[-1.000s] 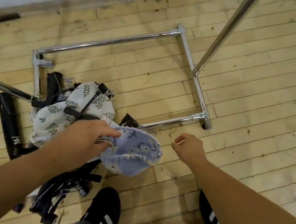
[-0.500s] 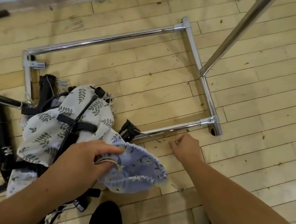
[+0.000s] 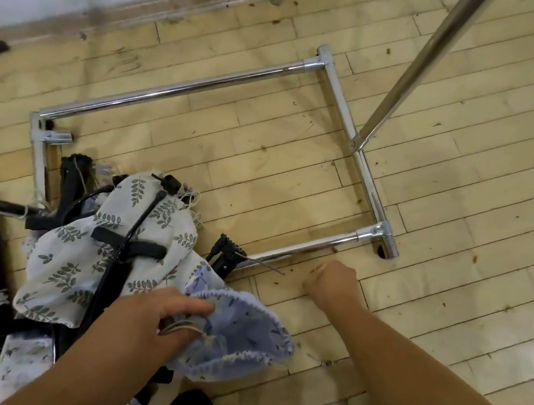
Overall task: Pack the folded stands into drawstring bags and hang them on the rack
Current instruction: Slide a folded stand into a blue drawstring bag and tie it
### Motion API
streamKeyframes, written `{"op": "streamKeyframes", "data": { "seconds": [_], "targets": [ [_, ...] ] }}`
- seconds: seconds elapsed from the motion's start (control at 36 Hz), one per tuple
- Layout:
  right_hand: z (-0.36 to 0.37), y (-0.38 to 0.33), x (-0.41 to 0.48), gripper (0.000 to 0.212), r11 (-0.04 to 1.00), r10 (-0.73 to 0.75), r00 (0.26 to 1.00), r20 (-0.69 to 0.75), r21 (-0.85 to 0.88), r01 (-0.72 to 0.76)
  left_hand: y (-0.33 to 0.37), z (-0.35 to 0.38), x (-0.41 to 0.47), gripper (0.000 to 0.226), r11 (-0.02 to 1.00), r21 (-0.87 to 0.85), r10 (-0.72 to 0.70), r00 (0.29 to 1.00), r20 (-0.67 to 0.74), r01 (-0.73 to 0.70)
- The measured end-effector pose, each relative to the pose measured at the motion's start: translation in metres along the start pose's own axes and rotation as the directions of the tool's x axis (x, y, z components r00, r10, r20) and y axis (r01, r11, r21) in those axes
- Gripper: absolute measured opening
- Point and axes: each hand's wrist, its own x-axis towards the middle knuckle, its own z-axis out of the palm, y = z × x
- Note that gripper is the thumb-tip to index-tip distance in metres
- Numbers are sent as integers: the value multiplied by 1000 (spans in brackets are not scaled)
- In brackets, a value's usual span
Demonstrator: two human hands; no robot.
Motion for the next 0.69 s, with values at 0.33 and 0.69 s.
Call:
{"op": "streamKeyframes", "data": {
  "seconds": [0.33, 0.69],
  "targets": [
    [-43, -20, -49, 31, 993, -103, 994, -41, 56, 105, 36, -30, -17, 27, 1000, 9, 8, 1000, -6, -8],
    [-141, -49, -157, 35, 963, -205, 965, -166, 142, 229, 112, -72, -78, 31, 997, 22, 73, 990, -124, -70]
  ]
}}
